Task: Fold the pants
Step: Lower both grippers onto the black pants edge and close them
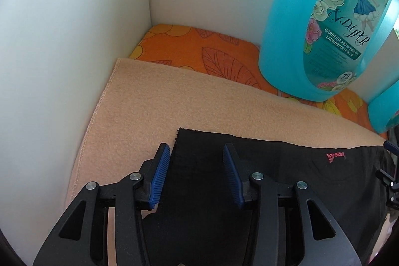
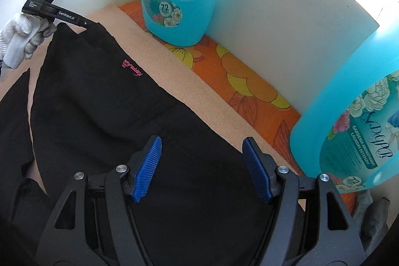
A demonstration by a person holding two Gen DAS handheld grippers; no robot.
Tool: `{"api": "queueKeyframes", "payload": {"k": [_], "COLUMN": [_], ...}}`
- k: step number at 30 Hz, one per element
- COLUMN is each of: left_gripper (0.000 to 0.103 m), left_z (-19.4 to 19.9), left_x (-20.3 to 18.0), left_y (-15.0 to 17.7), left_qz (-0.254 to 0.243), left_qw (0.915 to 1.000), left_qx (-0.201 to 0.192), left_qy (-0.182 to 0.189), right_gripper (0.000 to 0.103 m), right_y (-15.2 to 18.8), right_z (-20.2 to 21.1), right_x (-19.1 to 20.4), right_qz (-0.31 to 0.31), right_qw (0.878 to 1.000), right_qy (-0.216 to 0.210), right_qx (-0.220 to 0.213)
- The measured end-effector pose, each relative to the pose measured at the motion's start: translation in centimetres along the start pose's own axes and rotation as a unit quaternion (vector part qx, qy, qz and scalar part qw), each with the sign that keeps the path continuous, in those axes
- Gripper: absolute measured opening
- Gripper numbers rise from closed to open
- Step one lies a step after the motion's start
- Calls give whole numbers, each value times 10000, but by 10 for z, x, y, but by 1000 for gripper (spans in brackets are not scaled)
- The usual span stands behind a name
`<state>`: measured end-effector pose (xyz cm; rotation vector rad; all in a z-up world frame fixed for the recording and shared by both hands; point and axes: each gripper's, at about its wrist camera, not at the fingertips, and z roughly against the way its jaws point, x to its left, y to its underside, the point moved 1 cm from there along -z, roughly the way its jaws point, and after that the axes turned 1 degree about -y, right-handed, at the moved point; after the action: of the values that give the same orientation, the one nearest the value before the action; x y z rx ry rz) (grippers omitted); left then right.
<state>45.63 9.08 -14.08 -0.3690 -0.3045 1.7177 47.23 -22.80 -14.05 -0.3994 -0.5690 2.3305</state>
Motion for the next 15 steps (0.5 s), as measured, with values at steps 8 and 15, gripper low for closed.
{"api": "queueKeyframes", "payload": {"k": [8,15], "left_gripper": [43,41], "left_z": [-3,-6], "left_x": [-6,-7], "left_y": [2,5], "left_qz": [-187,-351], "left_qw": [9996,9986], "left_qx": [-194,-402], "left_qy": [-85,-62], "right_gripper": [71,71], "right_y": [-4,-6], "right_z": [-22,-33], "right_x": [-3,-11], "right_qz": [134,67], "right_qw": [9997,9993], "right_qy": [-62,-287], "right_qx": [190,236]}}
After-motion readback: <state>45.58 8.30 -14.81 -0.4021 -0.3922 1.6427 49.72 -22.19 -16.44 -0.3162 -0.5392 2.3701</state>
